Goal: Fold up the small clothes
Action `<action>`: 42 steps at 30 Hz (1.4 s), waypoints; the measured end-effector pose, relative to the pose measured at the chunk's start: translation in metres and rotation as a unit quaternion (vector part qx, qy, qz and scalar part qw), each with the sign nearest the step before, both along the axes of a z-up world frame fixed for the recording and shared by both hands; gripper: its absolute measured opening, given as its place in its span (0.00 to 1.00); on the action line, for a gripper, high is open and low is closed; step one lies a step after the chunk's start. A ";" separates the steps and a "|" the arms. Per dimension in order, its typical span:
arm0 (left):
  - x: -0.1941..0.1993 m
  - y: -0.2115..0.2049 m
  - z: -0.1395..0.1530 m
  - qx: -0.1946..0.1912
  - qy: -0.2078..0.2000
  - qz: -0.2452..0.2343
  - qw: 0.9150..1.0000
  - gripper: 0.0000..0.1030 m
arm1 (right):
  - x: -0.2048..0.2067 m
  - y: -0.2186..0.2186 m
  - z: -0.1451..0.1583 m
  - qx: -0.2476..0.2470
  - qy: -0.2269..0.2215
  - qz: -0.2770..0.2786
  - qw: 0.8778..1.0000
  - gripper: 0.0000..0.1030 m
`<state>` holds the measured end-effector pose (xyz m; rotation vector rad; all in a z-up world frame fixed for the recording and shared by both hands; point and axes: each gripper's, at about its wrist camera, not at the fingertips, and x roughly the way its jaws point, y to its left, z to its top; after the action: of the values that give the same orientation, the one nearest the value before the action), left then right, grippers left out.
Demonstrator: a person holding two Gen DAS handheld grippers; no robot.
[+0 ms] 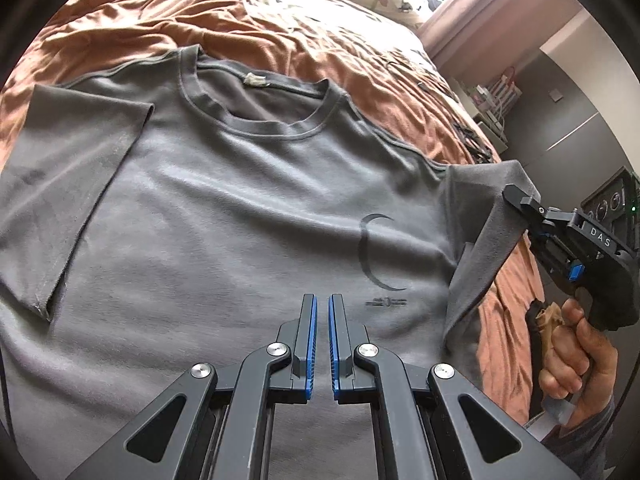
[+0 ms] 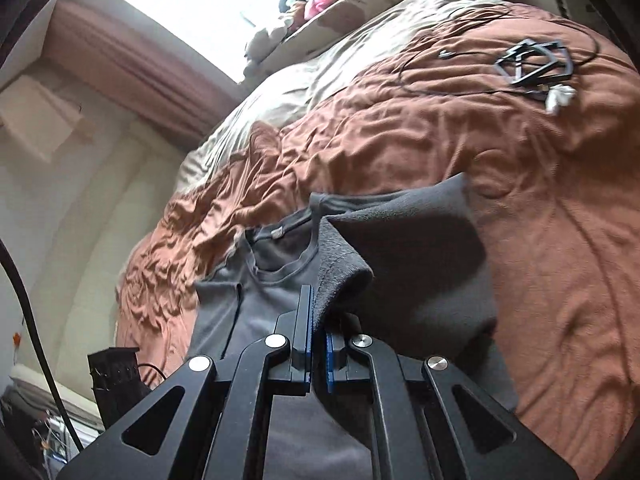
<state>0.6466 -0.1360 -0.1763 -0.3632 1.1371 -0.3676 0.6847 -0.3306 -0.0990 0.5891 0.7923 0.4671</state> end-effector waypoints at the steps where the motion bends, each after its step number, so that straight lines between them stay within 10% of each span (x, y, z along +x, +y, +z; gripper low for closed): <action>1: 0.000 0.001 -0.003 0.001 0.002 0.000 1.000 0.04 | 0.005 0.008 -0.003 -0.011 0.000 0.008 1.000 0.02; 6: 0.008 0.000 -0.011 0.007 0.006 -0.003 1.000 0.04 | 0.021 0.031 -0.009 -0.059 0.009 0.038 0.997 0.11; 8: 0.012 -0.002 -0.013 0.007 0.006 -0.004 1.000 0.05 | 0.022 0.027 -0.005 -0.069 0.000 0.034 0.997 0.59; 10: 0.017 -0.006 -0.012 0.006 0.003 -0.006 1.000 0.12 | 0.020 0.018 0.001 -0.067 -0.017 0.026 0.997 0.86; 14: 0.025 -0.019 -0.007 0.012 -0.009 -0.008 1.000 0.31 | 0.017 -0.005 0.003 -0.062 -0.013 0.011 0.998 0.86; 23: 0.056 -0.044 0.000 0.025 -0.030 -0.006 0.999 0.31 | 0.012 -0.055 0.001 -0.088 0.001 -0.072 0.994 0.84; 31: 0.095 -0.068 -0.011 0.034 -0.043 -0.032 0.998 0.31 | 0.042 -0.059 -0.017 -0.099 0.034 -0.073 0.992 0.45; 42: 0.127 -0.093 -0.033 0.037 -0.042 -0.074 0.996 0.31 | 0.084 -0.046 -0.048 -0.111 0.050 -0.050 0.991 0.45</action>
<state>0.7735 -0.2287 -0.2091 -0.1962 1.0949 -0.4659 0.7684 -0.3765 -0.1467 0.4446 0.8932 0.2530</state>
